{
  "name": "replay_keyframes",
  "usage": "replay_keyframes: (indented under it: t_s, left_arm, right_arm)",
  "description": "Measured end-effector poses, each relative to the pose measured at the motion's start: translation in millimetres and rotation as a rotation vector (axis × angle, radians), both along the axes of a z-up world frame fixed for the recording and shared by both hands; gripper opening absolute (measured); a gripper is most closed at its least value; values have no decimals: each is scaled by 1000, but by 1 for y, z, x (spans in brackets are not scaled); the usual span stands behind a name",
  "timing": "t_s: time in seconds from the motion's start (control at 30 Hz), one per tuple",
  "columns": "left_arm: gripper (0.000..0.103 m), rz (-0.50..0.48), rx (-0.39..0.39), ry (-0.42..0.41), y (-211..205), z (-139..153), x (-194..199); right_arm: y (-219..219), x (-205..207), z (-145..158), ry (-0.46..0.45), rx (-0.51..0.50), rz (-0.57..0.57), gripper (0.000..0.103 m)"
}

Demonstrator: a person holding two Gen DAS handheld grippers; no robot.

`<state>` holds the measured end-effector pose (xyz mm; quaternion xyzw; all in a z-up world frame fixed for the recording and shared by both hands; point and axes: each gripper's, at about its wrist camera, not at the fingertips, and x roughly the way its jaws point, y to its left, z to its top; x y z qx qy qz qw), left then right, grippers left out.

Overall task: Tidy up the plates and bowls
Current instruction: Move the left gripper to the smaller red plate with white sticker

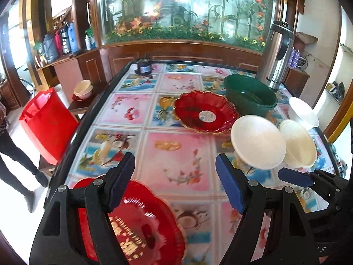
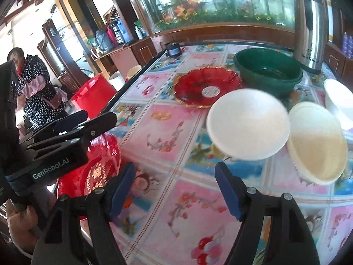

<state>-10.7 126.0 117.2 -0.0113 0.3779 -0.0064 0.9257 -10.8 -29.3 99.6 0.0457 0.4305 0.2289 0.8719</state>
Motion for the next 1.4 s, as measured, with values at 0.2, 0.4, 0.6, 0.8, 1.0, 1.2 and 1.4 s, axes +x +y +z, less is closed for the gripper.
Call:
replay_keyframes:
  t_s: [0.2, 0.4, 0.6, 0.8, 1.0, 1.2, 1.4]
  left_arm:
    - [77, -3, 10, 20, -7, 1, 25]
    - [77, 6, 12, 53, -7, -5, 52]
    - [77, 21, 33, 67, -5, -11, 75]
    - [77, 32, 47, 87, -2, -17, 98]
    - [77, 47, 40, 111, 6, -24, 120]
    - [77, 62, 40, 149, 13, -32, 141]
    - [77, 89, 26, 174, 22, -41, 160]
  right_arm:
    - [-12, 22, 6, -15, 0, -21, 75]
    - [-13, 50, 8, -4, 7, -12, 75]
    - [-10, 81, 7, 9, -5, -3, 75]
    - [-6, 113, -2, 55, -5, 10, 75]
    - [-3, 134, -9, 93, 7, 17, 75]
    - [-1, 154, -17, 124, 11, 22, 75]
    - [-4, 174, -26, 172, 36, 16, 75]
